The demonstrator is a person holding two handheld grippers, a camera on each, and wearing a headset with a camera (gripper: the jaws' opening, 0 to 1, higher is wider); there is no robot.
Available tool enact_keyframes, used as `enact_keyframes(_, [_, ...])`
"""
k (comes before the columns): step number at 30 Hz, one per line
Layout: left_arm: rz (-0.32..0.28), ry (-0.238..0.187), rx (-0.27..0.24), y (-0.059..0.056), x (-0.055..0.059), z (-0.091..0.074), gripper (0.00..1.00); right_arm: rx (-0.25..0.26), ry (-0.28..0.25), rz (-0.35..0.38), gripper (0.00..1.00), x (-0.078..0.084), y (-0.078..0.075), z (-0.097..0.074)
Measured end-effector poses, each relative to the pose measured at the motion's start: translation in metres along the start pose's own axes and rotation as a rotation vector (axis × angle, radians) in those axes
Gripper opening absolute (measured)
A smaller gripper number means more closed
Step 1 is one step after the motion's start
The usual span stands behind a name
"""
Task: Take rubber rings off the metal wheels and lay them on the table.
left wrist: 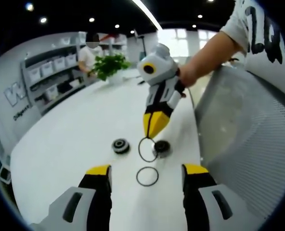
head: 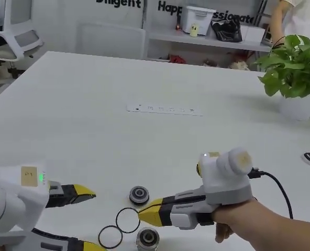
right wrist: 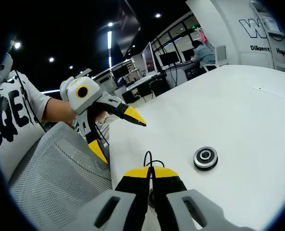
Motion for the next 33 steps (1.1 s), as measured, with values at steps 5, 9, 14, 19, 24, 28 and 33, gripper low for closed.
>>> enact_keyframes(5, [-0.004, -0.002, -0.009, 0.002, 0.001, -0.002, 0.6, 0.001, 0.007, 0.001, 0.0, 0.0, 0.0, 0.004])
enact_keyframes(9, [-0.005, 0.0, -0.012, 0.003, 0.002, -0.004, 0.61, -0.003, 0.018, -0.003, 0.0, 0.0, 0.002, 0.009])
enact_keyframes(14, [-0.008, 0.001, -0.016, 0.002, 0.004, -0.005, 0.61, -0.009, 0.026, -0.008, 0.0, 0.0, 0.005, 0.013])
enact_keyframes(19, [-0.011, 0.002, -0.021, 0.003, 0.005, -0.008, 0.61, -0.014, 0.027, -0.007, 0.0, 0.0, 0.006, 0.019])
enact_keyframes(24, [-0.012, 0.003, -0.026, 0.004, 0.006, -0.011, 0.61, -0.023, 0.036, -0.009, 0.0, 0.0, 0.008, 0.025])
enact_keyframes(28, [-0.018, 0.007, -0.031, 0.004, 0.009, -0.012, 0.61, -0.027, 0.048, -0.011, 0.0, 0.002, 0.009, 0.028])
enact_keyframes(33, [-0.023, 0.01, -0.032, 0.004, 0.011, -0.013, 0.61, -0.024, 0.055, 0.0, 0.0, 0.003, 0.007, 0.031])
Point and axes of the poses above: the centre of the closed fingertips' face, and the gripper's own axes: z roughly forward along the fingers, y roughly to its left, x roughly out of its underside, the point moved 6 cm from there along -z, roughly backward along the fingers, and after that the axes turned 14 degrees about y, right-handed, at the moved point
